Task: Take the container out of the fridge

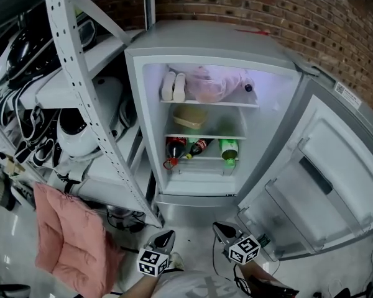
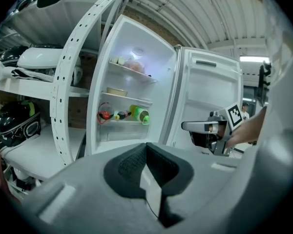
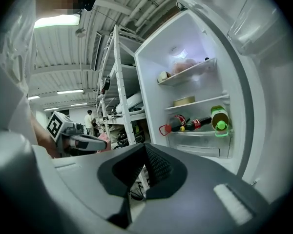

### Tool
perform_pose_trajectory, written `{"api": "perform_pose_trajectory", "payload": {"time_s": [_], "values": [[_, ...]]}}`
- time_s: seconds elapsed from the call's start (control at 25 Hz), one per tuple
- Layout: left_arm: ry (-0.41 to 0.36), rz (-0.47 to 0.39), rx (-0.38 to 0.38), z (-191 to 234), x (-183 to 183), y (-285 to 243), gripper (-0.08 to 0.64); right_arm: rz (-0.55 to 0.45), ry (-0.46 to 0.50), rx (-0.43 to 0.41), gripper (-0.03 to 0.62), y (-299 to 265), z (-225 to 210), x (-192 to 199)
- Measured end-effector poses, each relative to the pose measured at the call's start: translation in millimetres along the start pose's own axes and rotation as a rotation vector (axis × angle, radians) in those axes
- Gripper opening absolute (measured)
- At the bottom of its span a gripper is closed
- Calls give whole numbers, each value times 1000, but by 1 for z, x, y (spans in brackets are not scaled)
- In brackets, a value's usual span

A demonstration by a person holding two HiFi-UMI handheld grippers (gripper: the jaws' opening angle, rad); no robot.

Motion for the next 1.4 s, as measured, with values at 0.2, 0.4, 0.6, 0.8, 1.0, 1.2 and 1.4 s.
{"api": "perform_pose_trajectory", "payload": {"time_s": [0.2, 0.4, 0.6, 0.8, 1.0, 1.2, 1.4], "values": [[-8, -2, 46, 25, -18, -20, 0, -3, -1, 40, 8, -23, -10, -14], [-23, -9, 100, 49, -38, -36, 0, 7, -11, 92, 8, -47, -17, -24], [-53, -15, 144, 72, -58, -51, 0, -1, 2, 129, 8, -72, -24, -36], [-66, -36, 184, 77, -82, -65, 0, 14, 1, 142, 8, -92, -38, -44], [-63, -67, 208, 77, -105, -83, 0, 45, 24, 152, 8, -108, -59, -49], [-83, -99, 213, 81, -132, -108, 0, -7, 43, 170, 8, -129, -87, -76], [-105, -121, 199, 79, -164, -139, 0, -7, 97, 173, 8, -155, -113, -116]]}}
Point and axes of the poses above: the fingertips, and each gripper's own axes: y backward along the fingers, z to its left, x out of its underside, the point moved 7 cm from there along y, backward along the fingers, and after that the axes turned 2 degrees about z, right-handed, at the moved point
